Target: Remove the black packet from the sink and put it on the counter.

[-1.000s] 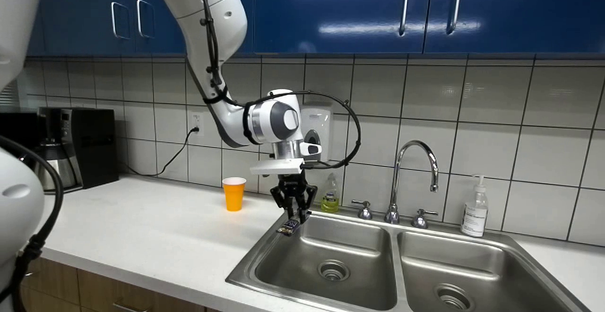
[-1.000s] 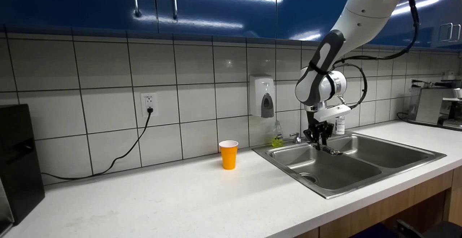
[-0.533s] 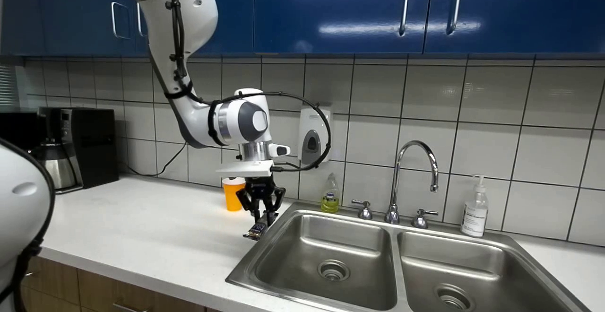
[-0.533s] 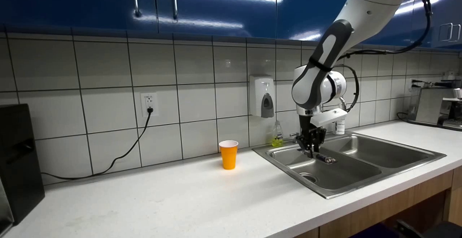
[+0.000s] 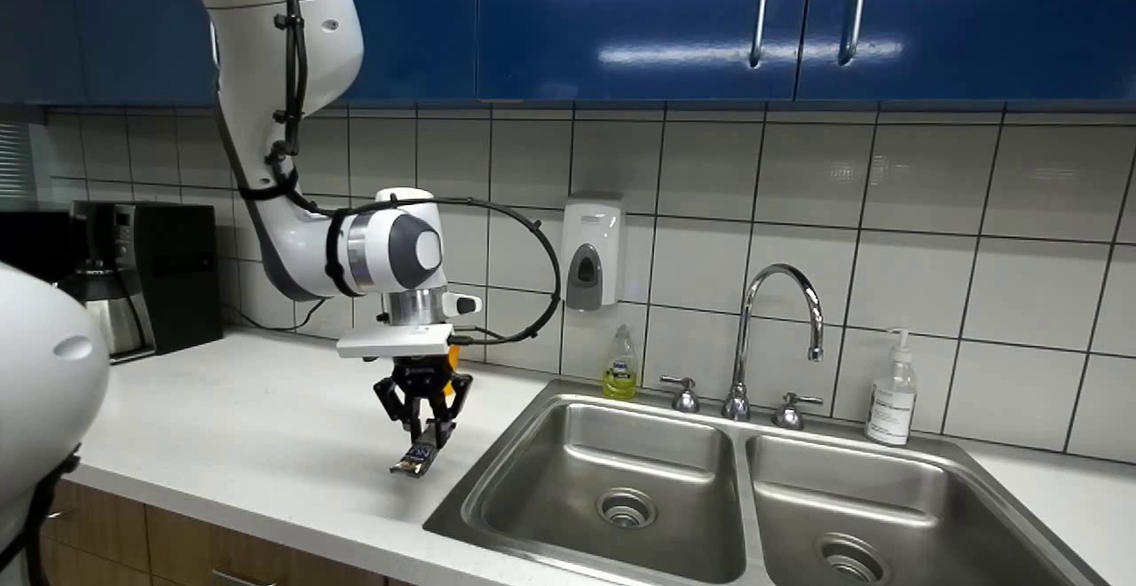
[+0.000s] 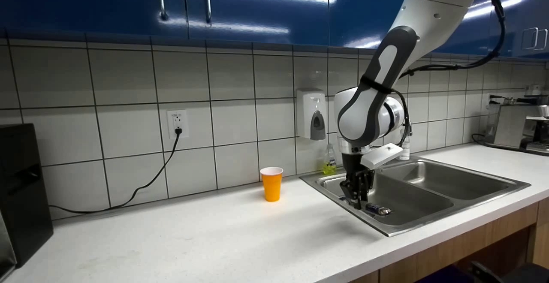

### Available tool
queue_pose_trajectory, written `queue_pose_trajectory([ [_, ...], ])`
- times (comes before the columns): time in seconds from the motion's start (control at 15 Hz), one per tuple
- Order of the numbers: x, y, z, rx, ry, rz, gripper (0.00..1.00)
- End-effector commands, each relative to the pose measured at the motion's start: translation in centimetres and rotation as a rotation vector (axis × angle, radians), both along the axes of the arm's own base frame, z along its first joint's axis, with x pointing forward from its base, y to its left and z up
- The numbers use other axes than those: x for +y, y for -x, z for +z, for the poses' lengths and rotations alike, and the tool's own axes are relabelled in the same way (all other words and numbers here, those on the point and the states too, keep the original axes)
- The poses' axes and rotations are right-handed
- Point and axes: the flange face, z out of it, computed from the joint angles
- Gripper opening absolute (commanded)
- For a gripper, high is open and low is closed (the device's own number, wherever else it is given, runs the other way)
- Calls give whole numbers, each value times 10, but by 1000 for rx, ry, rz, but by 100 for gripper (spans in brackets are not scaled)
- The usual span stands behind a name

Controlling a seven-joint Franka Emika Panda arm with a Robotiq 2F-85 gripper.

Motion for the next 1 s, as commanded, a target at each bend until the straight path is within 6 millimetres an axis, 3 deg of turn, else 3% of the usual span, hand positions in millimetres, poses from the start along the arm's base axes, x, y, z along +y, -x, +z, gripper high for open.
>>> queue_pose_trajectory([
  [0.0, 31, 16, -1, -10, 14, 81, 9],
  [0.47, 78, 25, -12, -23, -8, 159, 9],
  [0.93, 97, 24, -28, -42, -24, 168, 9],
])
